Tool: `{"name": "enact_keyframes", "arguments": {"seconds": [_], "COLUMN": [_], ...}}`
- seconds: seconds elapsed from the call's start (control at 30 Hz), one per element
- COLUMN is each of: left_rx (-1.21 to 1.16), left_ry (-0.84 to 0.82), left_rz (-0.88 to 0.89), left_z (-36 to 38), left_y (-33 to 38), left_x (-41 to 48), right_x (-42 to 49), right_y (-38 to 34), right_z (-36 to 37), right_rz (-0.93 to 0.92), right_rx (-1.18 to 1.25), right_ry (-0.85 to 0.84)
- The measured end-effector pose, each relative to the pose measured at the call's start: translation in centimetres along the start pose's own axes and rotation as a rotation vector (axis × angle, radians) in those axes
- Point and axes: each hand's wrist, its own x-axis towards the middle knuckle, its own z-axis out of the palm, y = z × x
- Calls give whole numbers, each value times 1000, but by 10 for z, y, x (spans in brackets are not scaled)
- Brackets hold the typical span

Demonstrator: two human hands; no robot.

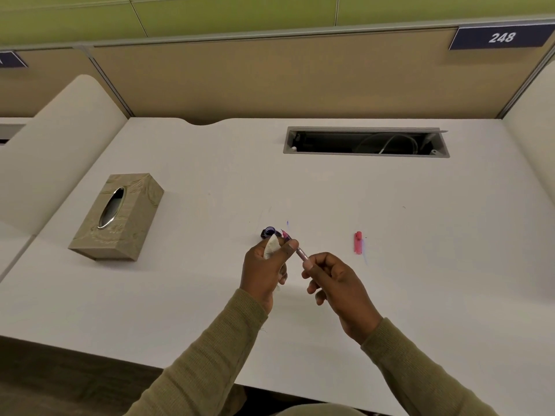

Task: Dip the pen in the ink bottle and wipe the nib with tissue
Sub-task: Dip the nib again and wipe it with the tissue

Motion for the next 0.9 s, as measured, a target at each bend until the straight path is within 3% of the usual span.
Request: {"name": "enact_keyframes", "arguments": {"seconds": [0.57, 0.9], "left_rx": [12, -28], "left_ry": [-28, -83], "left_rz": [7, -28], "left_z": [11, 16], "left_y": [-3, -11], "left_x": [2, 4], "right_x": [-4, -7], "right_y": [2, 9], "right_z": [-6, -13], "right_rz": [25, 145], "right_rx": [44, 290], "right_ry": [-16, -139]}}
